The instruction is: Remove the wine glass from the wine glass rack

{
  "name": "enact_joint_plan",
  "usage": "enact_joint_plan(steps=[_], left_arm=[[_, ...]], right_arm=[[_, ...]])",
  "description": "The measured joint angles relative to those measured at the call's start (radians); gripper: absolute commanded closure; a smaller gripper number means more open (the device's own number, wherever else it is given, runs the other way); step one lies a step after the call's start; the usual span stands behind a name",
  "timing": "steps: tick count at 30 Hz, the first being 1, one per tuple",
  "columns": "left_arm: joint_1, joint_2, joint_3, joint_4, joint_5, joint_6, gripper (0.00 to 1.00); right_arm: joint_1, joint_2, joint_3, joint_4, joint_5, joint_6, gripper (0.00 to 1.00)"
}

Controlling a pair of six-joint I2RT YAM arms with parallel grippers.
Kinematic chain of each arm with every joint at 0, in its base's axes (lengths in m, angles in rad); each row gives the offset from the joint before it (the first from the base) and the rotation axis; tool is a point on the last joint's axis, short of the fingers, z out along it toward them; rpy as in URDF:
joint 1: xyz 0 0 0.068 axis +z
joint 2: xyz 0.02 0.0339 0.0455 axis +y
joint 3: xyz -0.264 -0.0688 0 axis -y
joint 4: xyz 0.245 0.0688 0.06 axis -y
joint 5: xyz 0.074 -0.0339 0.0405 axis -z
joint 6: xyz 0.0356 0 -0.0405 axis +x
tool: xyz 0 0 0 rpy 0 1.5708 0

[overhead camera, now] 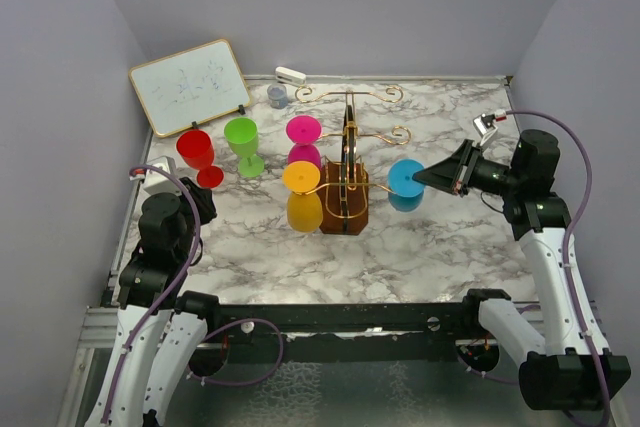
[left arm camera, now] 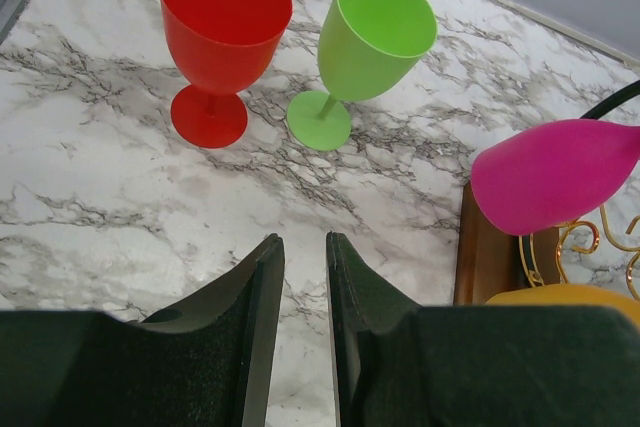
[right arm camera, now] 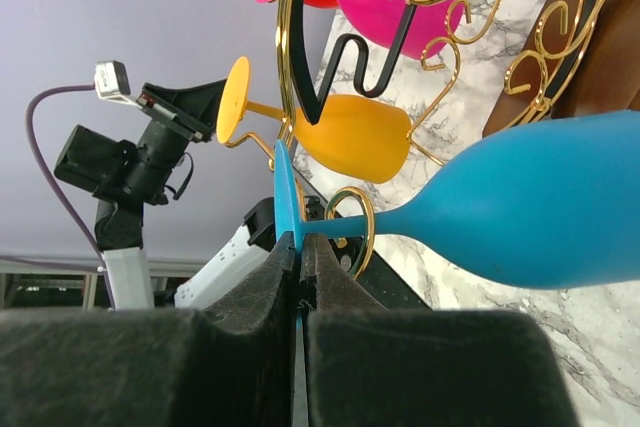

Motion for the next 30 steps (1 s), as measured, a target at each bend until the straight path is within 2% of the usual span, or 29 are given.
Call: enact_joint_plan(steps=[17,30], left_arm=[[-0.001,0.005,0.0,0.0,0.0,-0.003,0.74],[-0.002,0.01,-0.006,0.0,0.0,-0.003,0.73]], right_arm=[[0.0,-0.007,0.005,-0.088,-0.008,-0.021,0.99],[0.0,0.045,0.022,-0.087,-0.108,-0.04,0.99]])
